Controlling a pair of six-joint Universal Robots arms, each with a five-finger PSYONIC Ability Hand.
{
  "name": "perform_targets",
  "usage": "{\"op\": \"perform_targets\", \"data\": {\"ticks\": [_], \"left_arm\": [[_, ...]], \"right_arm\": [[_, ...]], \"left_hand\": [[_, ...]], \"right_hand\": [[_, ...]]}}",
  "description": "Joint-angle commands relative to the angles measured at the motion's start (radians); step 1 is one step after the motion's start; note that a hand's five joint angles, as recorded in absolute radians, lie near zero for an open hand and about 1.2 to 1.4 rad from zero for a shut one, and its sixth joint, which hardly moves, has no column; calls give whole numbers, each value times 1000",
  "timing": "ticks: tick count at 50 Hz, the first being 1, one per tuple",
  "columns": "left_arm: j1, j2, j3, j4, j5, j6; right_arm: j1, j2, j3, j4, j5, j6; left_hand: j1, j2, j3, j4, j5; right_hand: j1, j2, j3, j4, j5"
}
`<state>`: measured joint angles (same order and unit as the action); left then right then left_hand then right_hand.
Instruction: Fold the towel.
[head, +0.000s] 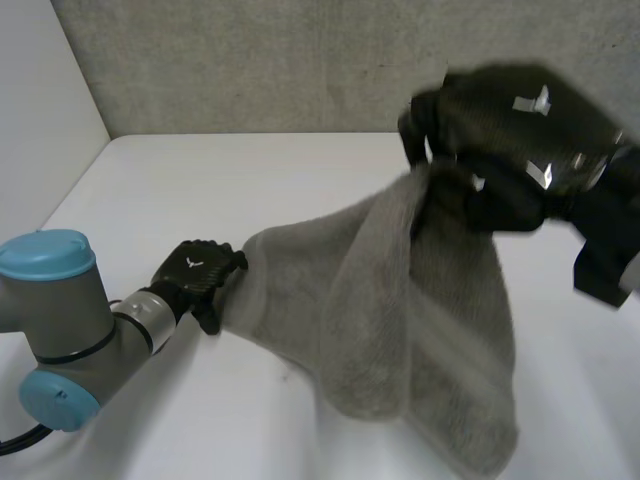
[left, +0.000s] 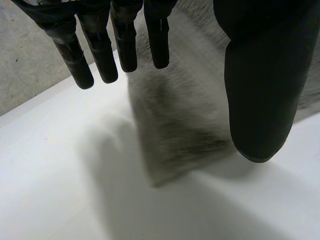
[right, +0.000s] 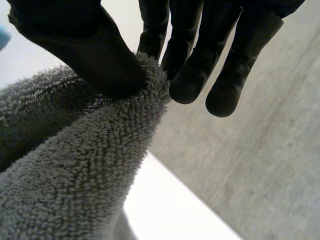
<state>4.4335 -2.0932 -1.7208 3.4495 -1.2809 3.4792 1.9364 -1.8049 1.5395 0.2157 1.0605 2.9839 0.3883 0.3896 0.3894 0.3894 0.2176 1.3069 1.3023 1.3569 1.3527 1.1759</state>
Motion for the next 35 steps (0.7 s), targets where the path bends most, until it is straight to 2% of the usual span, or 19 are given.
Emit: {"op": "perform_targets", "data": {"ticks": [1,10,16,22,31,34,35], "left_arm": [[-2,4,-5,0,0,-3],[-14,7,-5,-3,0,-46],[-72,42,-14,-19,5,-140],[-103,100,-36,-93,12,-207],[-151,122,-20,-124,20,-344],[-175,117,-11,-128,63,-390],[-180,117,-11,-133,105,-397]], "right_arm": [[13,22,-228,114,-1,55],[62,36,-351,180,3,63],[121,90,-426,180,58,66],[156,163,-440,183,114,52],[167,182,-391,175,122,50],[170,177,-369,163,122,43],[170,177,-363,160,124,32]], "left_hand": [[54,53,53,53,50],[42,41,41,41,39],[19,18,18,18,15],[-78,-79,-79,-79,-81],[-157,-158,-158,-158,-161],[-145,-147,-147,-147,-149],[-137,-138,-138,-138,-141]], "right_hand": [[89,94,39,44,46],[89,94,39,44,46],[89,94,39,44,46],[89,94,39,44,46],[89,94,39,44,46],[89,94,39,44,46],[89,94,39,44,46]]}}
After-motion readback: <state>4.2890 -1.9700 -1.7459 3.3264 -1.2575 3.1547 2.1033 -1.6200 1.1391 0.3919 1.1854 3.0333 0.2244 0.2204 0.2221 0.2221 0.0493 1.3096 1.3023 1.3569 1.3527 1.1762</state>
